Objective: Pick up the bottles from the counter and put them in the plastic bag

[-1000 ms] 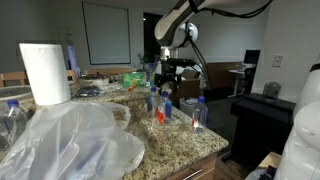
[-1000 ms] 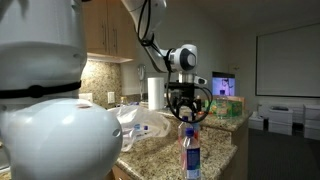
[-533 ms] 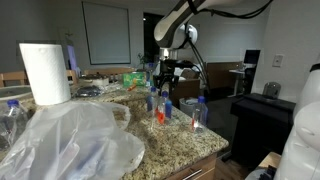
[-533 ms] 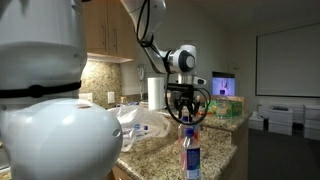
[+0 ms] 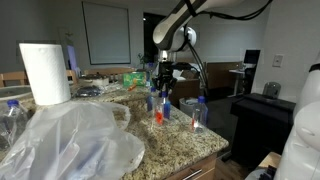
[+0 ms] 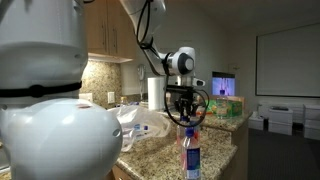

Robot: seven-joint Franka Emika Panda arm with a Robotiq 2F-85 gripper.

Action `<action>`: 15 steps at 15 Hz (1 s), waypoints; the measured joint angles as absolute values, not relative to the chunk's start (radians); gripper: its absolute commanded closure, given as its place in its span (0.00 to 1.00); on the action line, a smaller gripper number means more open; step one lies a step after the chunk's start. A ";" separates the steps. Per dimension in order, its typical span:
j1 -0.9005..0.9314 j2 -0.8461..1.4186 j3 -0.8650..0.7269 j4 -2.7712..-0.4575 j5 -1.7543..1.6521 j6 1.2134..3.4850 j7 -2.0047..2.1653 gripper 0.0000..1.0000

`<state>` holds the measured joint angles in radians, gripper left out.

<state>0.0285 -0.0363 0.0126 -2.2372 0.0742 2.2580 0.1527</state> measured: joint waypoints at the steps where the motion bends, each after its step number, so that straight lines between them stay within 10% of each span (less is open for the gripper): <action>1: 0.029 -0.036 0.013 -2.237 0.074 2.258 0.153 0.90; 15: 0.058 -0.095 0.015 -2.179 0.495 2.016 -0.089 0.90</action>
